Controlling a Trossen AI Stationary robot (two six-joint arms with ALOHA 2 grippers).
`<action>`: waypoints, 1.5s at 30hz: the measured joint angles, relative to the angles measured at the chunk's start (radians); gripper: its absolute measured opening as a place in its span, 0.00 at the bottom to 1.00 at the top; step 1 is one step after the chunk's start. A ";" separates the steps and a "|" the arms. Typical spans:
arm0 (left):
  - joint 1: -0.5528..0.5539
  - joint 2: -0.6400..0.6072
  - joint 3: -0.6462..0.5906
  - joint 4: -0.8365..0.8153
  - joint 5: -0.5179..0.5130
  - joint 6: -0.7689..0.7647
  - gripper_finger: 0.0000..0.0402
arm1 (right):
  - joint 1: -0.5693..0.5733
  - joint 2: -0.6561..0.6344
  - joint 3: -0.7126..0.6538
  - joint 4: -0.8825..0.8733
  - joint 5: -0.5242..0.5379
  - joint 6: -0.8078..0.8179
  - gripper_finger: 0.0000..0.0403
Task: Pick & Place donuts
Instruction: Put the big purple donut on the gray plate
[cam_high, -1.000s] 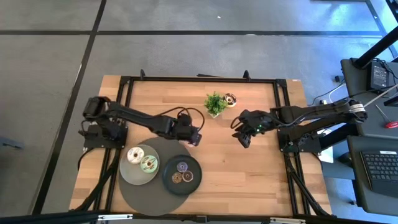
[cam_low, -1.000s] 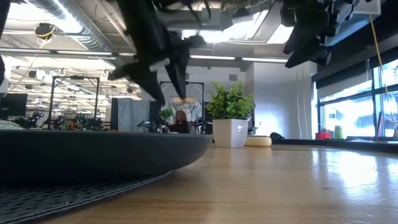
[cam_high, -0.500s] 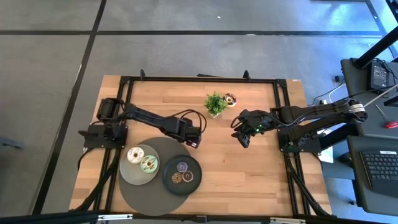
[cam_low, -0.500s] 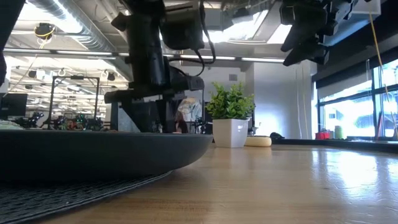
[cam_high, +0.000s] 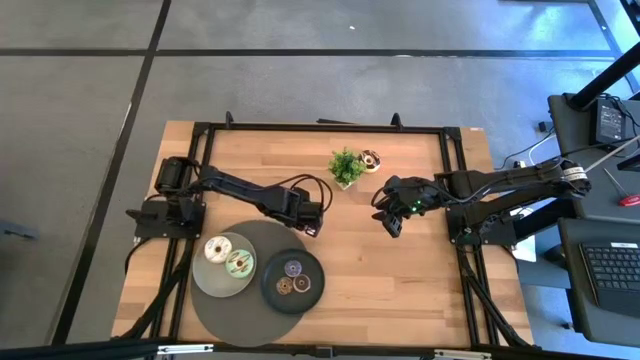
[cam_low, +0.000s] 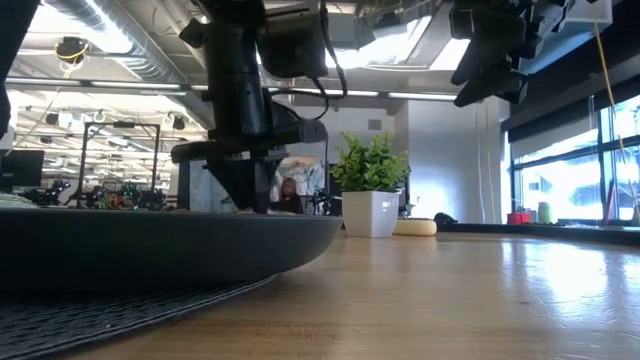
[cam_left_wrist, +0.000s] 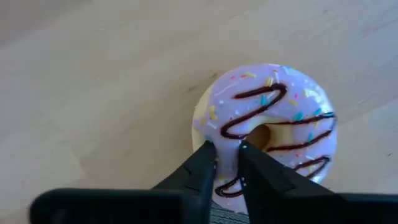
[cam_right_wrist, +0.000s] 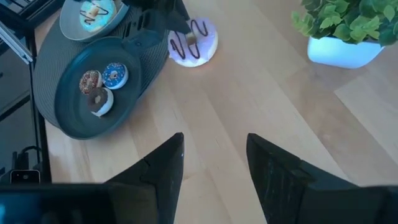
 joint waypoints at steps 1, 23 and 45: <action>-0.001 -0.008 0.000 0.000 -0.010 0.008 0.14 | 0.000 0.000 0.000 0.000 0.000 0.000 0.44; -0.643 -0.402 0.000 -0.518 -0.056 -0.856 0.05 | 0.000 0.000 0.000 0.035 0.066 -0.104 0.44; -0.932 -0.196 0.000 -0.661 0.177 -1.141 0.04 | -0.005 0.000 0.000 0.136 0.108 -0.151 0.44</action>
